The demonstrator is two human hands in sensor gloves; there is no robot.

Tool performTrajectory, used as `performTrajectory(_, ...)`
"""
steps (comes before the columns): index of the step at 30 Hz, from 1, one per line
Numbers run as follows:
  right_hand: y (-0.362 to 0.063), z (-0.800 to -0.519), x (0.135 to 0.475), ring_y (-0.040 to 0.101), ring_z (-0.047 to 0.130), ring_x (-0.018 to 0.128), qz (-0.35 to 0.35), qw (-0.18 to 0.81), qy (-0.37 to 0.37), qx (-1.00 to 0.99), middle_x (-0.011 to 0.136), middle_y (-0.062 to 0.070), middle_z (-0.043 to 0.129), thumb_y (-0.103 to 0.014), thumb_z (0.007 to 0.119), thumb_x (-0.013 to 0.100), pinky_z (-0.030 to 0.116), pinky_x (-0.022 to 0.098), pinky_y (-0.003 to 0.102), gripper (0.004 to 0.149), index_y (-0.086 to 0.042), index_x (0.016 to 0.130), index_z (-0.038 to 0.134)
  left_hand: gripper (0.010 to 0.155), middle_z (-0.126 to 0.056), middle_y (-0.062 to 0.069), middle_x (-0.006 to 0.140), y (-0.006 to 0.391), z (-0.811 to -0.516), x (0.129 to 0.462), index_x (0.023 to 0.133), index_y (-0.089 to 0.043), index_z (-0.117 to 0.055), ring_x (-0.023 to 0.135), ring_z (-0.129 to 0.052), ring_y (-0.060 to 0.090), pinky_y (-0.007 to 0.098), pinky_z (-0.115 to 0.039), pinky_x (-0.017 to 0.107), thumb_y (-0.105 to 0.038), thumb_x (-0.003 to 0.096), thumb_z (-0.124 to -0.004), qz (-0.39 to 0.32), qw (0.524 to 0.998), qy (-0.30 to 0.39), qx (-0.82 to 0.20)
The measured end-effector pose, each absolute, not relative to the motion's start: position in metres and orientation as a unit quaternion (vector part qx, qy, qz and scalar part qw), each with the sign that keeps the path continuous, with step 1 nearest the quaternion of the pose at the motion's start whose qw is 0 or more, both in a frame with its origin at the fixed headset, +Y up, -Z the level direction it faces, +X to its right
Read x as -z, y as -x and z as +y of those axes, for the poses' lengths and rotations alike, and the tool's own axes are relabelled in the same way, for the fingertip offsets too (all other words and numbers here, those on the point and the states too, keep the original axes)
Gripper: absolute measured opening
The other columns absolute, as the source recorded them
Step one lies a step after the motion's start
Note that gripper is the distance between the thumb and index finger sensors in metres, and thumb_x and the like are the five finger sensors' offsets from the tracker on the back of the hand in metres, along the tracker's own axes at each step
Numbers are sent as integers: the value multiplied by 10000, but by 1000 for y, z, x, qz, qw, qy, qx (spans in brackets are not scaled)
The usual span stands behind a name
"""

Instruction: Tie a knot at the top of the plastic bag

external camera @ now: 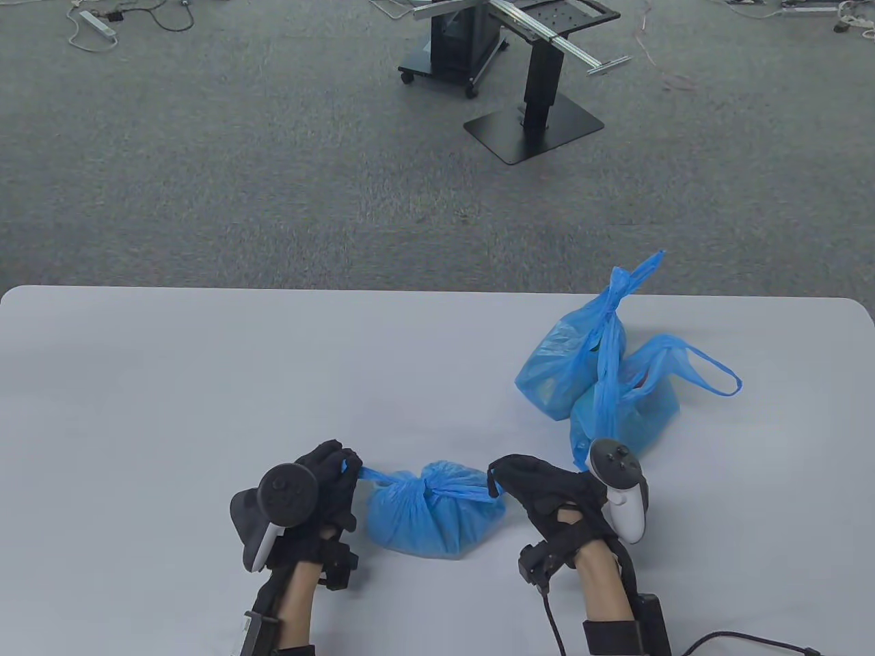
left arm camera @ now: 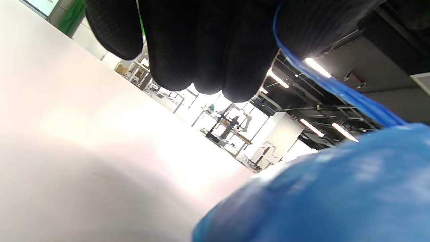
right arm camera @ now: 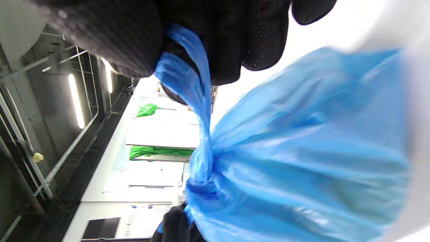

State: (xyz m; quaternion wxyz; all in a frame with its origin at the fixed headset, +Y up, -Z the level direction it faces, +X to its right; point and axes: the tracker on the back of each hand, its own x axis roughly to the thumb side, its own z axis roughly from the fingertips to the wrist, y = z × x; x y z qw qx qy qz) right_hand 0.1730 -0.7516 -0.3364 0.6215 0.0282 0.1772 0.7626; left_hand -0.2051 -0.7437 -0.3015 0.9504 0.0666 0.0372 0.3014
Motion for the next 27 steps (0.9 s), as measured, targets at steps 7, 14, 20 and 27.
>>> performTrajectory(7,-188,-763,339,393,743,876,178,607,9,-775,883,64,846,-426,825,469,485,752,624,421,-93,689,956,493,-912,8,970,214,-753,305,831,-208,-982,881,-950,328,562,-743,666,-507,515,-749,54,952,-35,-300)
performTrajectory(14,-194,-763,340,392,758,864,188,594,13,-782,864,66,864,-419,827,466,488,754,624,415,-86,671,966,486,-935,2,949,218,-759,307,809,-208,-998,856,-979,310,553,-764,649,-502,514,-746,63,956,-19,-287)
performTrajectory(20,-200,-768,340,396,762,856,187,585,28,-788,857,73,868,-412,825,467,484,755,626,412,-81,666,967,484,-950,-1,937,216,-765,309,794,-207,-1010,841,-992,309,547,-773,642,-500,517,-744,69,964,-3,-256)
performTrajectory(27,-197,-774,341,397,760,857,197,539,44,-818,865,69,861,-440,817,467,485,753,624,420,-104,675,960,495,-943,-6,944,215,-766,312,808,-221,-998,848,-990,302,541,-770,651,-521,513,-737,73,969,1,-234)
